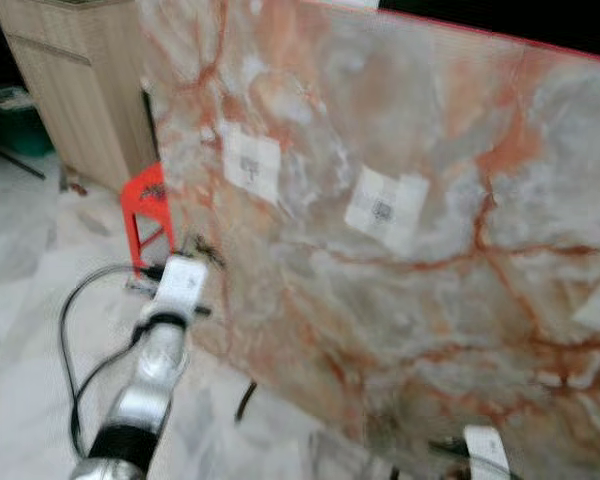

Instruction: Hang keys on a hook

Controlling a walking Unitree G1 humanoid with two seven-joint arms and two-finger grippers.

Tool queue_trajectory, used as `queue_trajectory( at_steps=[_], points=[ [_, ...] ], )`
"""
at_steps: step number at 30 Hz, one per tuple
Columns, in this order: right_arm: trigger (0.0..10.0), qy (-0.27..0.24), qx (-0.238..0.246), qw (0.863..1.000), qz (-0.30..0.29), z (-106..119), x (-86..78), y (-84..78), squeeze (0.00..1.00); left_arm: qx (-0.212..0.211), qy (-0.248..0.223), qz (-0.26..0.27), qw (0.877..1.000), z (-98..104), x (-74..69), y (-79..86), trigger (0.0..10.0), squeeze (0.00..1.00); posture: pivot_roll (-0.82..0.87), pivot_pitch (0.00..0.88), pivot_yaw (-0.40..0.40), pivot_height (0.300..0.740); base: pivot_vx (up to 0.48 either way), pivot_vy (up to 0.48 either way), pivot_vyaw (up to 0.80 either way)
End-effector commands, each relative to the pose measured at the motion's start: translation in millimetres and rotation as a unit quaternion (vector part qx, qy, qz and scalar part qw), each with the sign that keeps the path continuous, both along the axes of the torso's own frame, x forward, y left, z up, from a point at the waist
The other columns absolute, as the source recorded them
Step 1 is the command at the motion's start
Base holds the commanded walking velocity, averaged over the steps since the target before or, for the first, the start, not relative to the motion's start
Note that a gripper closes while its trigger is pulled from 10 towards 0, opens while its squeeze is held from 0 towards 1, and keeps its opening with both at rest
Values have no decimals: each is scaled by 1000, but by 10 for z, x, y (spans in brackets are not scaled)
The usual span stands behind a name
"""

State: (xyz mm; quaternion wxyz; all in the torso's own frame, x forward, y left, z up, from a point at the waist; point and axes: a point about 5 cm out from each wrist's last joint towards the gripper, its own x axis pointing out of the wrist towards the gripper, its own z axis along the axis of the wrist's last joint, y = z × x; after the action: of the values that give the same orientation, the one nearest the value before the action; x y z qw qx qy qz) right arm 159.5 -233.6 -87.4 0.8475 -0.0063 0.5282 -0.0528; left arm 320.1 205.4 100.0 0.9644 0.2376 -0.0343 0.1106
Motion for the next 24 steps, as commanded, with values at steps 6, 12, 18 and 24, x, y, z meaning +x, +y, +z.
queue_trajectory(
  at_steps=[6,12,18,24],
  points=[
    [10000,1,-4,1000,-7,9,-20,-67,0,16,8,25,1000,34,35,4,10000,0,-68,0,-81,740,0,0,0],
    [10000,0,-3,1000,-8,12,-10,-63,0,19,-2,42,999,181,123,59,10000,0,-68,0,-82,740,0,0,0],
    [10000,-1,-3,1000,-7,15,-2,-60,0,-28,-18,-2,999,373,273,5,10000,0,-67,0,-83,740,0,0,0],
    [10000,-2,-3,1000,-8,17,2,-62,0,-47,-21,-22,998,442,350,-42,10000,0,-74,0,-85,740,0,0,0]
  ],
)
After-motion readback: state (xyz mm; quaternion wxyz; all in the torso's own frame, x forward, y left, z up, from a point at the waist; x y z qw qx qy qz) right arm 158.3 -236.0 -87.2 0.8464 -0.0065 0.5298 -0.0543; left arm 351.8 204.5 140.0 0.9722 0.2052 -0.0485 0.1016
